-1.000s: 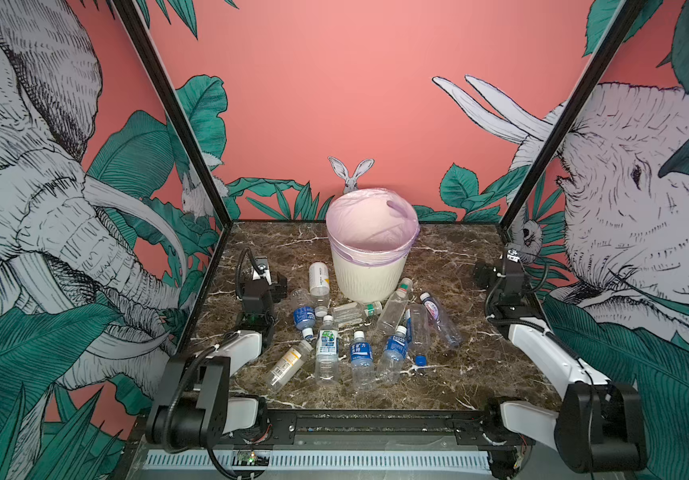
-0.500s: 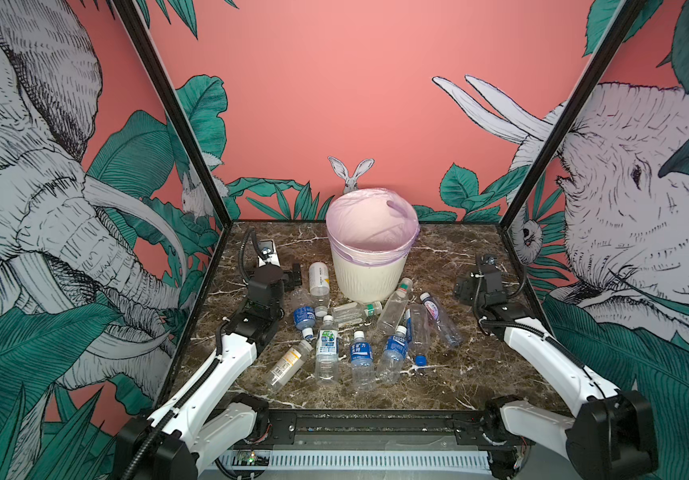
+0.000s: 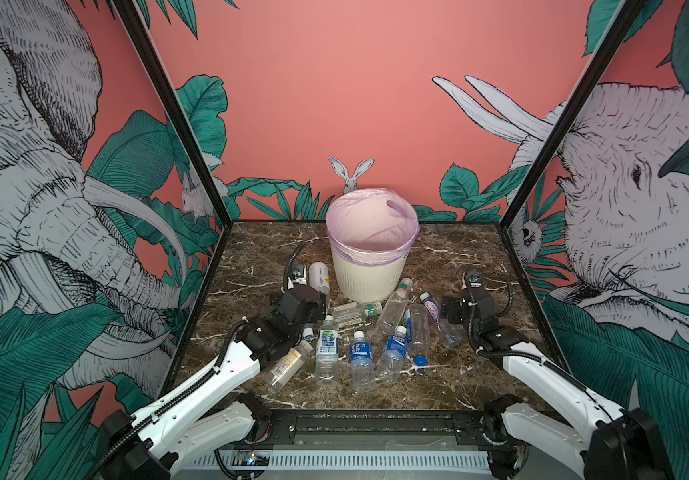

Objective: Throw the plastic bottles in the bin
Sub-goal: 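Lower the left gripper over the green-labelled bottle while the right gripper approaches the bottles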

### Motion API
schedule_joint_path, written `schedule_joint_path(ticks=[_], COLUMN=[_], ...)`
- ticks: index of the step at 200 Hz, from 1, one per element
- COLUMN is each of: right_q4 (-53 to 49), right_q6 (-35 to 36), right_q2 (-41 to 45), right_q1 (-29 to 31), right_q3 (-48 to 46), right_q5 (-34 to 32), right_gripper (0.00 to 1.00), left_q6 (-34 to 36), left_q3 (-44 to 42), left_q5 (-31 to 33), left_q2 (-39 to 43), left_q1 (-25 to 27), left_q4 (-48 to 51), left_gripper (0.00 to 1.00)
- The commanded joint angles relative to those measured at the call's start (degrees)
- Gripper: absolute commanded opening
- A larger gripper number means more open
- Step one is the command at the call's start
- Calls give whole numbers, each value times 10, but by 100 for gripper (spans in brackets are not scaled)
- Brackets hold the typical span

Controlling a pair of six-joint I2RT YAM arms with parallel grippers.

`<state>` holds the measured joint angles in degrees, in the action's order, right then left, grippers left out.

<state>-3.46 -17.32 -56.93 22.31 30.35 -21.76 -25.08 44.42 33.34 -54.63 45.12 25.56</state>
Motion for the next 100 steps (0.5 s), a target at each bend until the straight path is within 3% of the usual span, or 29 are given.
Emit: schedule_joint_path(ticks=[1, 34, 100], right_q4=[35, 20, 4], right_q6=[5, -1, 19], right_q2=[16, 30, 65], right_q1=[9, 16, 66], right_q3=[2, 8, 17], right_q5=[3, 5, 11], right_gripper=[95, 95, 95], left_q6=[-83, -156, -250], left_q3=[8, 2, -31], left_q5=[39, 51, 17], left_q2=[-6, -15, -49], left_q1=[53, 115, 174], left_q4=[96, 145, 143], left_gripper=[93, 92, 91])
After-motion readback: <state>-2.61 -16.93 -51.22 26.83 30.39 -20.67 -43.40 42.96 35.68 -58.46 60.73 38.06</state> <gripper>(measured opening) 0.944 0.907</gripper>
